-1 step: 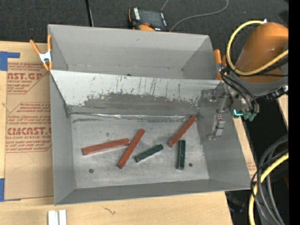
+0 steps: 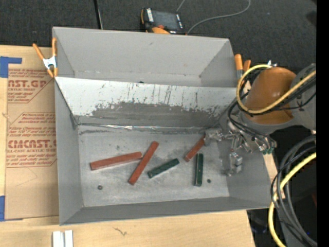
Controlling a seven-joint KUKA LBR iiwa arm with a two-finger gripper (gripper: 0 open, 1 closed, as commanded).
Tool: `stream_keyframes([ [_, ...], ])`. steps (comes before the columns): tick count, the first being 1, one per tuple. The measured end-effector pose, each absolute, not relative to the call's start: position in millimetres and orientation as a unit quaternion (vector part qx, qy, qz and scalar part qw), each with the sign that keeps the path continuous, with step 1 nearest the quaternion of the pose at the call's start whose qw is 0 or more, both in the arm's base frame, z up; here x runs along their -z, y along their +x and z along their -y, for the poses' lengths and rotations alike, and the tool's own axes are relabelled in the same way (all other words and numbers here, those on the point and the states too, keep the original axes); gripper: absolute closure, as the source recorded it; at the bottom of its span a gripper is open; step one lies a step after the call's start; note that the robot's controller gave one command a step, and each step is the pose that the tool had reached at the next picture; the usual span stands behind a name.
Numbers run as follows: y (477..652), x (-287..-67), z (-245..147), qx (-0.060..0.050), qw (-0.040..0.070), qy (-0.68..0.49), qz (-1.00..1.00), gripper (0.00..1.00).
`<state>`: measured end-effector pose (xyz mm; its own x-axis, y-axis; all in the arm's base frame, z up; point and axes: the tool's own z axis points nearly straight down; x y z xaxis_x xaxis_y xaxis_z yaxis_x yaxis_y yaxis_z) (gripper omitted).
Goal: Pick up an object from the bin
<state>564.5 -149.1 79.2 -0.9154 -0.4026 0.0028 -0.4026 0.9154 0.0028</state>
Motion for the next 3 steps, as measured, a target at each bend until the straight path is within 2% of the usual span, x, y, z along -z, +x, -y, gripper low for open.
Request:
stream_keyframes([
  [1, 567.8, -73.9, 81.5, 0.001, -0.002, 0.399, 0.917, 0.00],
  [2, 567.6, -74.2, 82.9, 0.000, -0.001, 0.397, 0.918, 1.00],
  [3, 561.9, -212.9, 102.3, -0.003, -0.004, 0.432, 0.902, 1.00],
])
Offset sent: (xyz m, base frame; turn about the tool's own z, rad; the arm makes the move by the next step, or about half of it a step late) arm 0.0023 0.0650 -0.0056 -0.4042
